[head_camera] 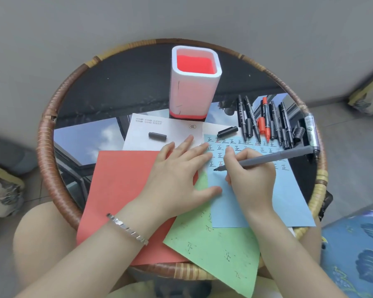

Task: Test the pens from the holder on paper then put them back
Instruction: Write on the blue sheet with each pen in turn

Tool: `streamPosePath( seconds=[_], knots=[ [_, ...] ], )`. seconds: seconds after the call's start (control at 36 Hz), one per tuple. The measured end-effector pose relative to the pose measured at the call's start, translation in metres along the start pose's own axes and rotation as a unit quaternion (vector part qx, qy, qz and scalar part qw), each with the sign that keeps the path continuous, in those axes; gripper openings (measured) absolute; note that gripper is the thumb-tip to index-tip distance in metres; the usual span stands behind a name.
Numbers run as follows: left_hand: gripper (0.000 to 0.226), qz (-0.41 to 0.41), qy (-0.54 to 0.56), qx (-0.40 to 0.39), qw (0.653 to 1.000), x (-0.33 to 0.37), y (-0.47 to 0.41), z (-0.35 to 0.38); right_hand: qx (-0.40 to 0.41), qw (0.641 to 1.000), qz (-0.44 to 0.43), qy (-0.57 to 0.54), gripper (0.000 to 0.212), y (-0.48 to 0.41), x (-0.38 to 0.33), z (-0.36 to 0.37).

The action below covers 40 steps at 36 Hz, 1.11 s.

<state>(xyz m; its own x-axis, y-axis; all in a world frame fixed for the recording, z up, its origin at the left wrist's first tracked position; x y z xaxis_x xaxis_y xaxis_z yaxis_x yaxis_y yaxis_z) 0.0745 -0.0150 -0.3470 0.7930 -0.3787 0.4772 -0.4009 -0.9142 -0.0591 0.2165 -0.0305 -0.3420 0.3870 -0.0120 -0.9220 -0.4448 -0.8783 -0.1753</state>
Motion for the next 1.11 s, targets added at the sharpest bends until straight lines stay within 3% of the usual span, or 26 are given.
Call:
streamPosePath(
  seconds=[1.11],
  knots=[
    [0.079, -0.016, -0.003, -0.032, 0.999, 0.0012, 0.0002, 0.0006, -0.001, 1.0, -0.016, 0.022, 0.037, 0.0012, -0.0028, 0.0023]
  ],
)
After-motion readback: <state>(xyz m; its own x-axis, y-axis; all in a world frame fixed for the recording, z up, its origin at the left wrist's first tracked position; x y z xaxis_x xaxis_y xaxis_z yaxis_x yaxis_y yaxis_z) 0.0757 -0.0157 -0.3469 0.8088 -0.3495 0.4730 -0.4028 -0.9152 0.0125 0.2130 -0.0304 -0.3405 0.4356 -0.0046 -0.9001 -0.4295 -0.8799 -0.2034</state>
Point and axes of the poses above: each hand's wrist, its own y-axis away from the middle knuckle, its own z-axis out of the palm, x = y × z, the point moved 9 cm from there along -y, towards the middle knuckle, and after that the axes turned 4 degrees about -z, right-handed, at the moved point
